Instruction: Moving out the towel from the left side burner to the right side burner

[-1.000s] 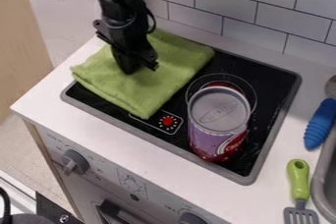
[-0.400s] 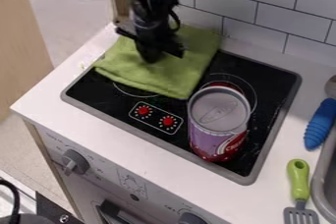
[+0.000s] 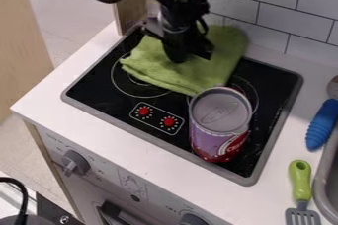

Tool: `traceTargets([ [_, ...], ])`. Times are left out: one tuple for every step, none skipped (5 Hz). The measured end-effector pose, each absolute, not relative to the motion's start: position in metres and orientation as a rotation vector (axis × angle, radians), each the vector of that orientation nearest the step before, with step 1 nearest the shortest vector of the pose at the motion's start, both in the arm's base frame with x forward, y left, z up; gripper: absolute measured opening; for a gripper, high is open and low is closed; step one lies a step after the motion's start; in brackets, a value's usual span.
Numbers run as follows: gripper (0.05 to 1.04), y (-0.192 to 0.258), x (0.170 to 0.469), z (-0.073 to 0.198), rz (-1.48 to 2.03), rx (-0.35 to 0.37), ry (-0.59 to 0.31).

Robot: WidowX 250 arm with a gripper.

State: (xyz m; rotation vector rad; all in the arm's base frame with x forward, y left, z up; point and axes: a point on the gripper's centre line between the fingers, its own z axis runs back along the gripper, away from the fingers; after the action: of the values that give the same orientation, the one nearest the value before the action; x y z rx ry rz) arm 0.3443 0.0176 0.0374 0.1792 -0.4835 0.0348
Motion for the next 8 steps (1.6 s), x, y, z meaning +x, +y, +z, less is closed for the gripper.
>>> traceTargets([
  [0.052,0.002,0.346,0.037,0.034,0.164,-0.497],
  [0.052,-0.014,0.345,0.038,0.042,0.125,-0.499],
  [0.052,-0.035,0.340,0.038,0.026,0.088,-0.494],
  [0.052,-0.050,0.342,0.042,0.004,0.070,-0.495],
  [0.052,-0.060,0.350,0.042,-0.038,0.084,-0.513],
  [0.052,-0.060,0.354,0.044,-0.048,0.088,-0.541],
  [0.052,-0.058,0.353,0.045,-0.060,0.073,-0.552],
  [0.052,-0.042,0.344,0.058,-0.051,0.083,-0.565],
])
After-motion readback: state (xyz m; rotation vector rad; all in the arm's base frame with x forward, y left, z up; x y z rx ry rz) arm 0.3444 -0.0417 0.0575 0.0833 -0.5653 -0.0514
